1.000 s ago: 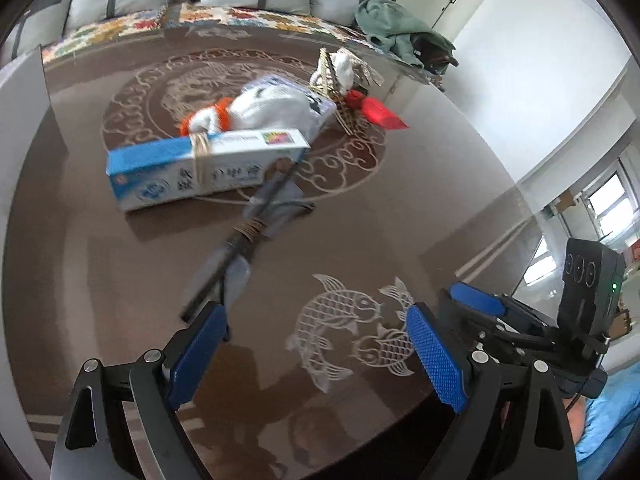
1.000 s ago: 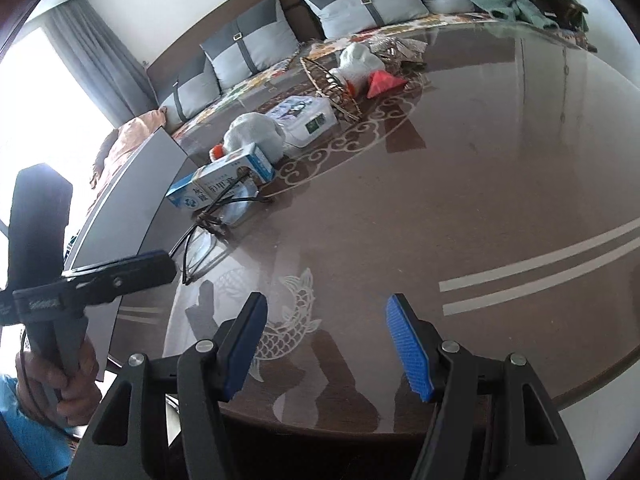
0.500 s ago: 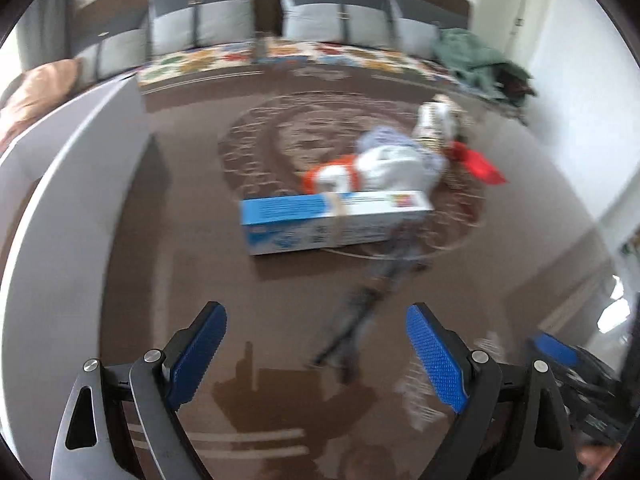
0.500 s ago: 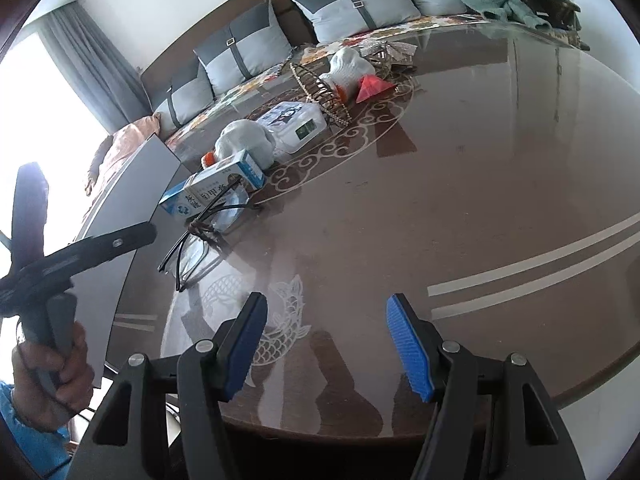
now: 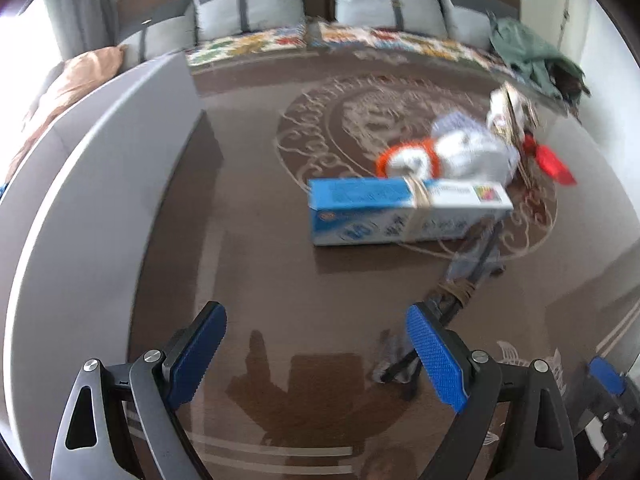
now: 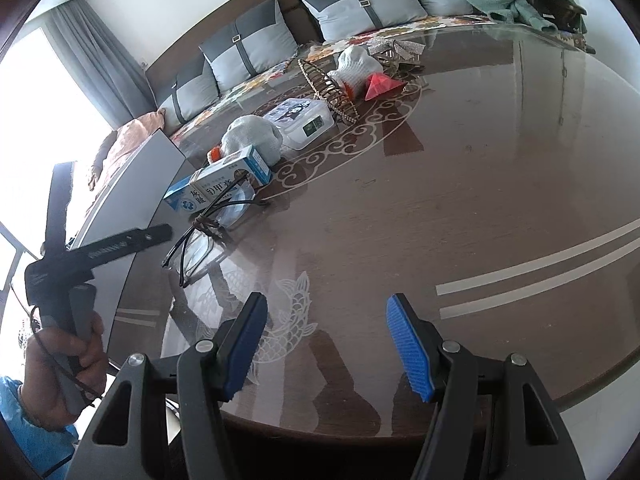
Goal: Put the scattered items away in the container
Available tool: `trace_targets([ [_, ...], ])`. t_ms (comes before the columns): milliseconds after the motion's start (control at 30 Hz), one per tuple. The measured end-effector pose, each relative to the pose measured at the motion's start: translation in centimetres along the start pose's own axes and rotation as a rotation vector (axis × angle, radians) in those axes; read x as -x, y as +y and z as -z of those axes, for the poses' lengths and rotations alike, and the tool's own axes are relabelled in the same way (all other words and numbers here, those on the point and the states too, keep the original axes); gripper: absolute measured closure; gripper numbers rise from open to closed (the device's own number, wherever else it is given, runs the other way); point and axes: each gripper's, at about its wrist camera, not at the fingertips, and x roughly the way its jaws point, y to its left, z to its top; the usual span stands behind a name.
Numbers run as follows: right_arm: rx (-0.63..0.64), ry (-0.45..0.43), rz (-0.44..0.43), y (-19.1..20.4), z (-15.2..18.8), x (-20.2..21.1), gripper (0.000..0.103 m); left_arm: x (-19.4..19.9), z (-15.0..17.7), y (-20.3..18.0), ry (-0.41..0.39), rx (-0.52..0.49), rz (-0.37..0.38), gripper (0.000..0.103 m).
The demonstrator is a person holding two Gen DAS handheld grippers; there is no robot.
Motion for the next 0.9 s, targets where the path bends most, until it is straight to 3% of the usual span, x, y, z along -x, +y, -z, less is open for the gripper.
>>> trace_targets([
  [100, -0.004, -0.001, 0.002, 0.0, 0.0, 0.1, 0.039, -0.5, 0.4, -1.4, 0.026, -0.041, 0.016, 0.011],
  [200, -0.002, -0.035, -0.005, -0.2, -1.0, 0.6, 0.039, 0.0, 1.2, -2.6, 0.040, -0.037, 0.078, 0.011],
  [400, 0.011, -0.131, -0.026, -0.6, -4.0, 2.0, 0.039, 2.5, 2.6, -4.9, -0.003, 0.002, 0.175, 0.011],
  [533, 0.128, -0.128, -0.033, 0.2, -11.6, -0.3, 0.039, 3.4, 3.0, -5.3, -0.029, 0.068, 0.213, 0.011],
  [667, 0.306, -0.081, 0.054, 1.8, -18.8, -5.0, 0.039, 4.0, 3.4, -5.0, -0.034, 0.115, 0.244, 0.011],
  [900, 0.348, 0.010, 0.076, 3.5, -25.5, -11.6, 0.039, 4.0, 3.9, -4.5, -0.011, 0.141, 0.269, 0.011],
])
